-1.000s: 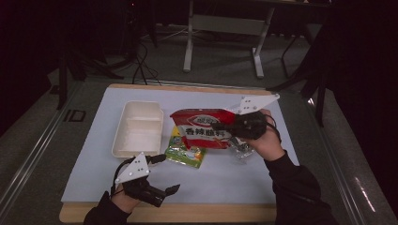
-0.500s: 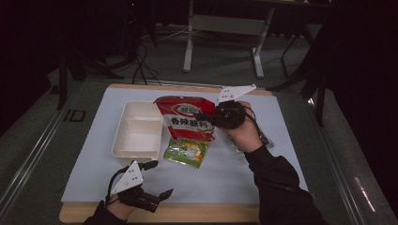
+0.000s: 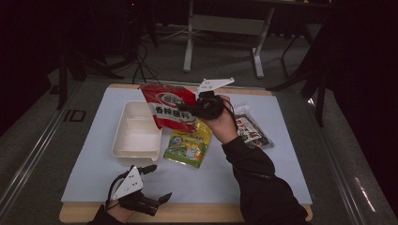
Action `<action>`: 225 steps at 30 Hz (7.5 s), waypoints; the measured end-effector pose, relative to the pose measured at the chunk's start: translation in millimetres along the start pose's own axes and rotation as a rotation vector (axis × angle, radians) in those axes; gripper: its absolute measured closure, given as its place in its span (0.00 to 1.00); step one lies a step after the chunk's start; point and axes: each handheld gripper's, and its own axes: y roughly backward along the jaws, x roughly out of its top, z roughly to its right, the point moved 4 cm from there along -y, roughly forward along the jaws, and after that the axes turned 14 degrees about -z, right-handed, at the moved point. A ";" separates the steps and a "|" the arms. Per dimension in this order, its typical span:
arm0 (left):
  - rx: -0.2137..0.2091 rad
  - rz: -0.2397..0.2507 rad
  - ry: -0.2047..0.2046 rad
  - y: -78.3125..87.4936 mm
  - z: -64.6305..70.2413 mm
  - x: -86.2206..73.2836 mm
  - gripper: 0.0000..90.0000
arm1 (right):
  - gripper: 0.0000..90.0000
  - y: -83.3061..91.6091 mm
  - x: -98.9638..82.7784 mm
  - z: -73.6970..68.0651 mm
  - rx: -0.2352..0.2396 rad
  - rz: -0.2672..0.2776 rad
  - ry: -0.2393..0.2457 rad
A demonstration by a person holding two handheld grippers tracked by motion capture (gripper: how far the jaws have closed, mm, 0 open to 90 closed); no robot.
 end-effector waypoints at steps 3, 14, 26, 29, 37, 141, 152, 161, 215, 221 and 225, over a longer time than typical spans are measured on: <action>-0.008 -0.002 0.003 -1.4 0.6 -1.2 0.02 | 1.00 -8.6 5.1 5.0 0.007 0.014 -0.004; -0.004 0.008 0.005 0.2 -0.5 -2.5 0.02 | 1.00 -35.8 18.8 17.0 0.006 0.036 -0.020; -0.006 0.021 0.009 2.8 -0.9 -2.7 0.02 | 1.00 -70.5 37.1 28.2 0.004 0.043 -0.035; -0.018 0.020 0.013 3.1 -1.3 -3.9 0.02 | 1.00 -81.9 39.2 31.2 0.018 0.046 -0.037; -0.012 0.020 0.013 4.7 -2.8 -5.7 0.02 | 1.00 -108.5 43.3 33.2 0.038 0.045 -0.020; -0.021 -0.001 0.009 -3.8 -1.5 -7.0 0.02 | 0.71 -36.8 -73.0 69.9 -0.122 -0.119 -0.117; -0.030 0.008 0.007 -5.7 -0.9 -6.5 0.02 | 0.79 24.3 -125.1 115.0 -0.244 -0.121 -0.190; -0.025 0.001 0.015 -8.0 -2.8 -7.7 0.02 | 0.91 63.7 -176.7 160.6 -0.355 -0.133 -0.316; -0.023 -0.008 0.012 -9.7 -3.3 -4.8 0.02 | 1.00 80.9 -281.1 108.9 -0.395 -0.325 -0.530; -0.029 -0.011 0.010 -10.6 -2.6 -4.8 0.02 | 1.00 79.4 -280.0 93.3 -0.360 -0.317 -0.534; -0.031 -0.013 0.009 -11.0 -2.5 -4.9 0.02 | 1.00 77.2 -273.6 85.6 -0.356 -0.335 -0.494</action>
